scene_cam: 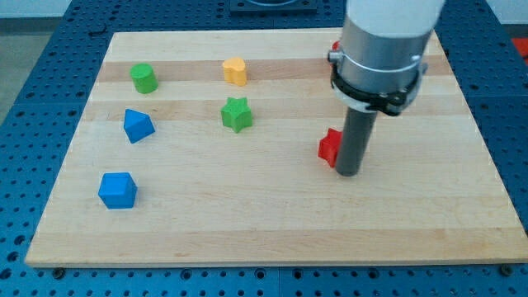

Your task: Push the red star left a bit

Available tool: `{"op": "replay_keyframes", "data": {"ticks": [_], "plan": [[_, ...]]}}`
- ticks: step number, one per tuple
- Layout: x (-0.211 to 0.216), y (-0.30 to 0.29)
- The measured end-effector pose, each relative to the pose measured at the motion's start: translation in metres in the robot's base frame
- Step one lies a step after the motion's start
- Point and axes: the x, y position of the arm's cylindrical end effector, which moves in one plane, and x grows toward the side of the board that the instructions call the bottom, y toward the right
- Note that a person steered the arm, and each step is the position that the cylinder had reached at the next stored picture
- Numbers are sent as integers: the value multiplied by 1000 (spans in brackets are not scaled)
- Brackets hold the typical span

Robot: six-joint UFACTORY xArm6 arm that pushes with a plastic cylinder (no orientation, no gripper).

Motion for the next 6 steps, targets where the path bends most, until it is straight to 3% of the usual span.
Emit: {"op": "replay_keyframes", "data": {"ticks": [1,4,6], "plan": [[-14,-11],[-35,29],[-55,-29]]}}
